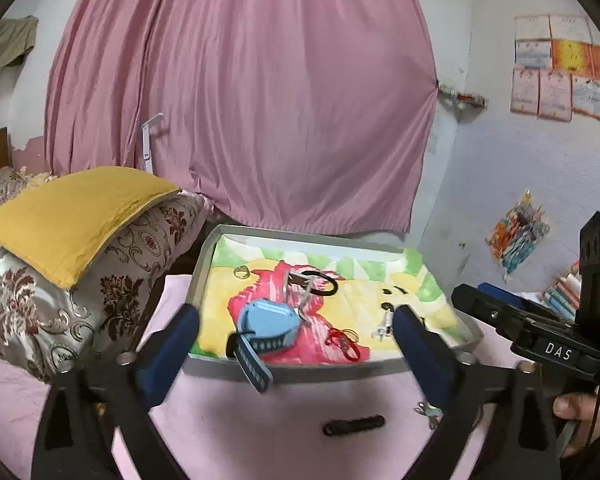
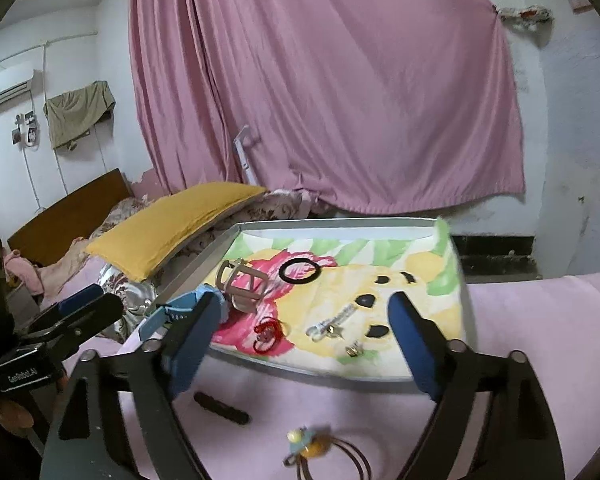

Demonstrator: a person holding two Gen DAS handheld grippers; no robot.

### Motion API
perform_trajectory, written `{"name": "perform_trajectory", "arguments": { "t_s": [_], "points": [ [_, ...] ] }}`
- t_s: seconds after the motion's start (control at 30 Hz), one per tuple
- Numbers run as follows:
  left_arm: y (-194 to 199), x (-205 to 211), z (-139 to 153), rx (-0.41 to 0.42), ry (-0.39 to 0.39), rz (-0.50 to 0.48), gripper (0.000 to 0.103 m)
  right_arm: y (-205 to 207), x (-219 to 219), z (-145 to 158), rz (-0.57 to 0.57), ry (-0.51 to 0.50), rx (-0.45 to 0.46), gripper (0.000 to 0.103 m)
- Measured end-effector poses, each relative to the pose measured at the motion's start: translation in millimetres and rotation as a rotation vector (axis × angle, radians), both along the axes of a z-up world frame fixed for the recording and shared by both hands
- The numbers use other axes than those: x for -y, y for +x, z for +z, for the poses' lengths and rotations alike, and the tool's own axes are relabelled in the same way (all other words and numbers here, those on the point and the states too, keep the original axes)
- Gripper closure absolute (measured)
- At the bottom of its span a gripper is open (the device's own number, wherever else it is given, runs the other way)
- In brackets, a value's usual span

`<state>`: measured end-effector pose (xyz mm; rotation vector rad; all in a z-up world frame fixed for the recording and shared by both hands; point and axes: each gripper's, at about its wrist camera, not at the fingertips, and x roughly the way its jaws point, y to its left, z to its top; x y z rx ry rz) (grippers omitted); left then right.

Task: Organize jewelry
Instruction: 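Withdraw both open tools from the tray toward the last items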

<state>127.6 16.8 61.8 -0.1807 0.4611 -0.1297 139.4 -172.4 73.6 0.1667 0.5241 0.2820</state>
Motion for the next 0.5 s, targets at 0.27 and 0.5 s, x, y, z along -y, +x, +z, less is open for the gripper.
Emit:
{"name": "perform_trajectory", "arguments": {
  "t_s": [0.27,0.5],
  "points": [
    [-33,5,-14,0.018,0.012,0.010,0.005,-50,14,1,-0.013,-0.042,0.133,0.008],
    [-64,14,-15,0.068,0.035,0.059,0.001,-75,24,-1,-0.046,-0.073,0.174,0.005]
  ]
}}
